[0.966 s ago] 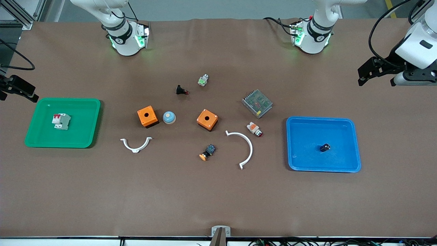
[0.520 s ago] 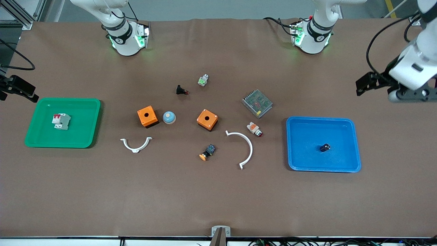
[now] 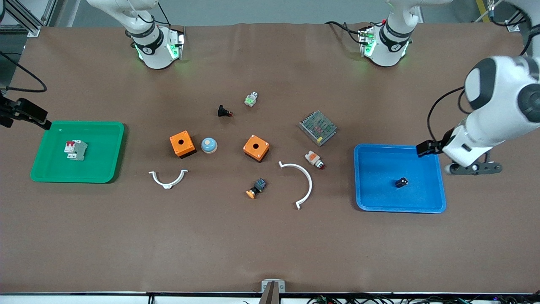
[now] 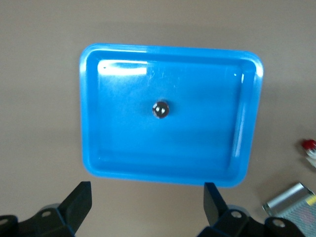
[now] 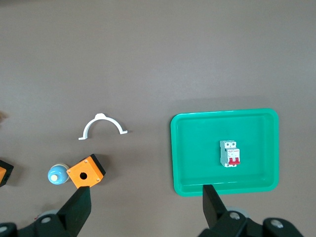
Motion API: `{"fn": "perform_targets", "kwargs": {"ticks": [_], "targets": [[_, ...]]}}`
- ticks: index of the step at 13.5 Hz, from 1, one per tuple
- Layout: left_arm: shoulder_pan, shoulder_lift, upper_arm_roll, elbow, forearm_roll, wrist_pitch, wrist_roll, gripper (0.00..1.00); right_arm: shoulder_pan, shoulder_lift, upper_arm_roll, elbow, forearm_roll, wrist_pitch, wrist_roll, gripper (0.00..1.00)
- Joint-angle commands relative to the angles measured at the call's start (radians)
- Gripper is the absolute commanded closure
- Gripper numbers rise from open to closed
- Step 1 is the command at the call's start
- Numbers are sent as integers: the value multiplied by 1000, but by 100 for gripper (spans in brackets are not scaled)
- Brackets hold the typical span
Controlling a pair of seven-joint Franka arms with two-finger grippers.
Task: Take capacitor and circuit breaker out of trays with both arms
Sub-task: 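Grasp the black capacitor with the left gripper while the right gripper grasps the breaker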
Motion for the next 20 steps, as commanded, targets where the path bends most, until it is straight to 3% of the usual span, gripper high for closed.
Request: {"fn": "perform_targets", "kwargs": {"ticks": [1,3,6,8,12,16,20], "targets": [[8,64,-4,-83,14,172,19,2,3,67,2,25,-4,-4,-3,0],[8,142,-4,-91,14,252,18,10,4,181,2,25,-5,43,3,0],[10,217,-4,-87,14,346,15,22,-65,251,0,9,-10,73,-13,0],[10,259,-4,-83,14,392,13,25,-132,289,-1,-19,-29,82,-86,0],[10,311,-3,-71,12,462,5,32,-284,291,0,-215,-53,325,-360,0],[10,325,-3,-59,12,464,1,44,-402,291,2,-358,-40,464,-432,0],[10,336,-3,-53,9,464,-2,52,-438,292,4,-516,-34,678,-446,1]]}}
